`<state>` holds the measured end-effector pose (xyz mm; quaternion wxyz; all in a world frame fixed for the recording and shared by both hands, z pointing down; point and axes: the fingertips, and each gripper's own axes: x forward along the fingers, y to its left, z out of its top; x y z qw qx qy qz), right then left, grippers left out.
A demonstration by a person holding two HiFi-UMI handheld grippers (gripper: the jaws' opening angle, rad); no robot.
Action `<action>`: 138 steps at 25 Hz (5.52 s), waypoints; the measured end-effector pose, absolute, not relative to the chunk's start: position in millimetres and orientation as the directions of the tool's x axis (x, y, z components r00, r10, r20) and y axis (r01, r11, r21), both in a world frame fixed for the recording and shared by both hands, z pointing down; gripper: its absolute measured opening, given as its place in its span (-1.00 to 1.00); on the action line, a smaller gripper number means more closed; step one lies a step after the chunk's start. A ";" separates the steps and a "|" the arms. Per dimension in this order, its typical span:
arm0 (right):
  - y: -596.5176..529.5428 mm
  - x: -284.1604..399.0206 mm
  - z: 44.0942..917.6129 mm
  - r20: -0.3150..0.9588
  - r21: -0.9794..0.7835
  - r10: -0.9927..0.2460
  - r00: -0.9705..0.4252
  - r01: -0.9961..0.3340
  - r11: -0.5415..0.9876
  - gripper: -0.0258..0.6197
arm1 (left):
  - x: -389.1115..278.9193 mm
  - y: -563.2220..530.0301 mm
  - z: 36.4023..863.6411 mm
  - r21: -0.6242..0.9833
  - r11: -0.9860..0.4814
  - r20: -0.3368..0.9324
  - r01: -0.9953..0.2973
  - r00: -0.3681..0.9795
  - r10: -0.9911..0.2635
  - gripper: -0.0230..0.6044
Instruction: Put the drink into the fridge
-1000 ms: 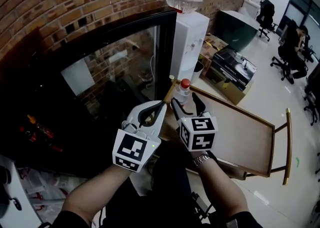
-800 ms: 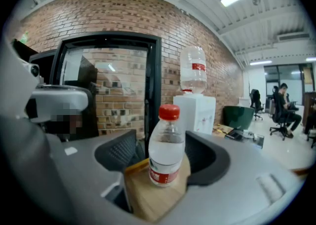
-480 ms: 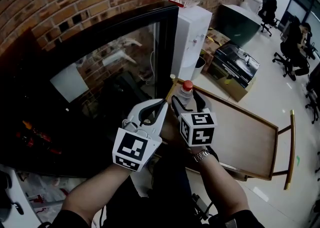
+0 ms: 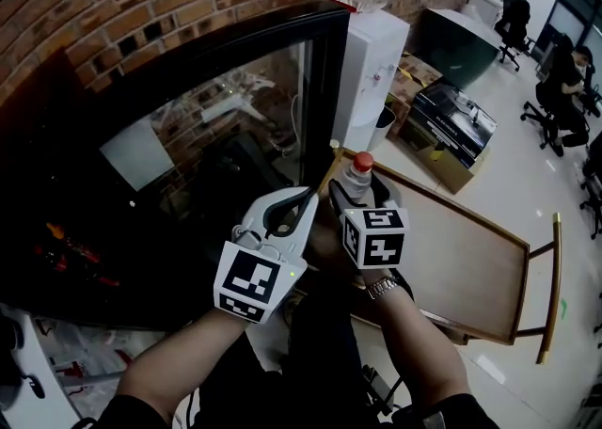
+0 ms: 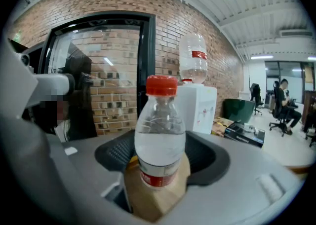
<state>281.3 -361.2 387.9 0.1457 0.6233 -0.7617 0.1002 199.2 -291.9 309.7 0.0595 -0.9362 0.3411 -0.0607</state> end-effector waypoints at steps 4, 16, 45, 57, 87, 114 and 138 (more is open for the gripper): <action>-359.6 282.3 387.3 0.347 0.031 -0.923 -0.167 -0.981 0.189 0.03 | 192.7 -289.7 311.1 -0.167 -0.755 0.081 -0.634 0.755 -0.651 -0.91; -328.2 264.2 358.8 0.290 0.030 -0.935 -0.205 -0.974 0.223 0.01 | 170.6 -265.7 294.2 -0.193 -0.716 0.050 -0.671 0.722 -0.690 -0.91; -194.6 24.0 298.4 0.180 0.059 -0.737 -0.652 -0.740 0.670 0.01 | -9.1 -163.8 264.4 -0.228 -0.413 -0.052 -0.881 0.435 -0.899 -0.91; -164.2 -93.4 302.6 0.190 0.064 -0.592 -0.783 -0.591 0.804 0.01 | -118.4 -137.1 268.7 -0.213 -0.248 -0.053 -0.945 0.265 -0.963 -0.91; -284.7 -238.8 347.4 0.281 0.040 -0.570 -0.772 -0.583 0.811 0.02 | -269.9 -188.3 313.3 -0.169 -0.128 0.038 -0.977 0.123 -0.992 -0.91; -319.9 -261.5 372.7 0.327 0.062 -0.554 -0.766 -0.567 0.821 0.04 | -278.4 -200.9 324.0 -0.157 -0.121 0.056 -0.980 0.114 -0.992 -0.91; -208.1 -208.7 314.3 0.204 0.051 -0.495 -0.844 -0.496 0.867 0.07 | -238.5 -114.1 297.4 -0.164 -0.033 0.006 -0.986 0.032 -0.999 -0.91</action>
